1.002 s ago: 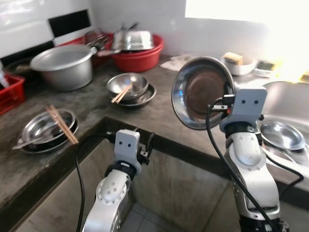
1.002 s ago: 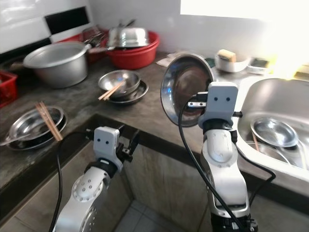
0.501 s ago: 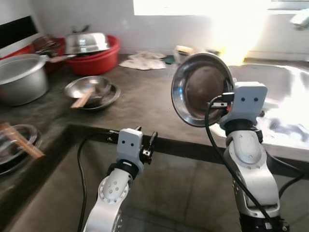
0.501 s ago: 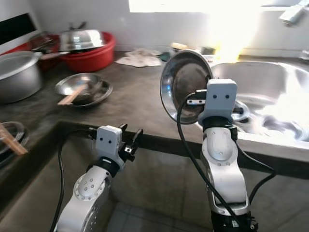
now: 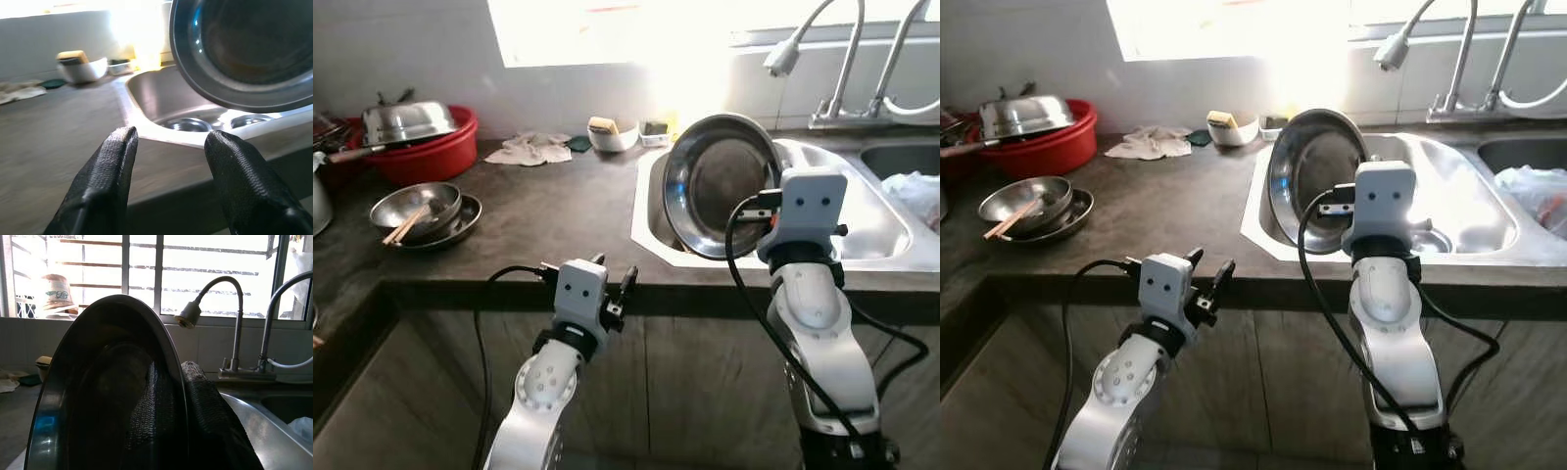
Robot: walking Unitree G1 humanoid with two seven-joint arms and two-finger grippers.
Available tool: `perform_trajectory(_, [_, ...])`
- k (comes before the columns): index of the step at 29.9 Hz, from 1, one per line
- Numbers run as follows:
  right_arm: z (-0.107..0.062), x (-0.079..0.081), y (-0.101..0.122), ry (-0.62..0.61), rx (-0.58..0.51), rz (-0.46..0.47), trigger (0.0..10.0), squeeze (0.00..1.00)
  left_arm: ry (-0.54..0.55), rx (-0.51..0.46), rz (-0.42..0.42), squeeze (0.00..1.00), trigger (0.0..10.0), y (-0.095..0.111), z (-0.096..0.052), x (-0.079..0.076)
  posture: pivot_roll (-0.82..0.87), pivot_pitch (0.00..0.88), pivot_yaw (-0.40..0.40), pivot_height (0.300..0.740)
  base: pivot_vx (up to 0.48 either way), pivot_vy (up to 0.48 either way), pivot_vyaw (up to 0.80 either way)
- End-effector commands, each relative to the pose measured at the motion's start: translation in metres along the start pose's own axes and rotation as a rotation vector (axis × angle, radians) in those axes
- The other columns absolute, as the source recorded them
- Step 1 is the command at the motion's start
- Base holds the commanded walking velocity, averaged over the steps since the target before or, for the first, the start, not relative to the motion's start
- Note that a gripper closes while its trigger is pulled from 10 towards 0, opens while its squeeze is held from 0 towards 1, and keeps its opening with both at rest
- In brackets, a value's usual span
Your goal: Kitchen organization
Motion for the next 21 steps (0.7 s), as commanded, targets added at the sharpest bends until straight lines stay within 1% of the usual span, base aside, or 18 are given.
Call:
perform_trajectory(1, [0.002, -0.001, 0.001, 0.001, 0.005, 0.005, 10.0, 0.00, -0.002, -0.010, 0.027, 0.00, 10.0, 0.000, 0.001, -0.001, 0.06, 0.010, 0.038, 0.740, 0.270, -0.394, 0.00])
perform_trajectory(7, [0.003, 0.000, 0.001, 0.014, 0.009, 0.015, 10.0, 0.00, 0.004, -0.010, 0.024, 0.00, 10.0, 0.003, 0.001, -0.001, 0.06, 0.013, 0.035, 0.740, 0.276, -0.389, 0.00])
perform_trajectory(14, [0.009, -0.001, 0.004, 0.033, 0.000, 0.012, 10.0, 0.00, 0.010, -0.023, -0.004, 0.00, 10.0, 0.003, 0.002, -0.001, 0.06, 0.016, 0.032, 0.740, 0.347, -0.324, 0.00])
perform_trajectory(17, [0.016, -0.002, 0.001, 0.066, 0.037, 0.026, 10.0, 0.00, 0.033, -0.004, -0.069, 0.00, 10.0, 0.000, 0.003, 0.001, 0.05, 0.018, 0.033, 0.740, 0.390, 0.000, 0.00])
perform_trajectory(18, [0.021, -0.002, -0.004, 0.082, 0.079, 0.002, 10.0, 0.00, 0.049, 0.017, -0.147, 0.00, 10.0, -0.003, 0.003, 0.001, 0.05, 0.020, 0.033, 0.740, 0.000, 0.000, 0.00])
perform_trajectory(19, [0.024, -0.003, -0.005, 0.091, 0.083, 0.006, 10.0, 0.00, 0.057, 0.029, -0.166, 0.00, 10.0, -0.005, 0.003, 0.001, 0.05, 0.021, 0.032, 0.740, 0.000, 0.000, 0.00])
perform_trajectory(21, [0.029, -0.004, -0.004, 0.099, 0.081, 0.013, 10.0, 0.00, 0.075, 0.025, -0.155, 0.00, 10.0, -0.005, 0.004, 0.002, 0.05, 0.022, 0.028, 0.740, 0.000, 0.000, 0.00])
Point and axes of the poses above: a point about 5 cm out from each wrist's last joint towards the gripper, its own z axis pointing out of the wrist towards the gripper, its own y axis along the axis of the wrist's last joint, x = y × z, the point moved 2 cm from there along z, pointing out of the wrist towards the gripper, and after that the axes turned 5 degrees about -z, right-handed, at the moved point
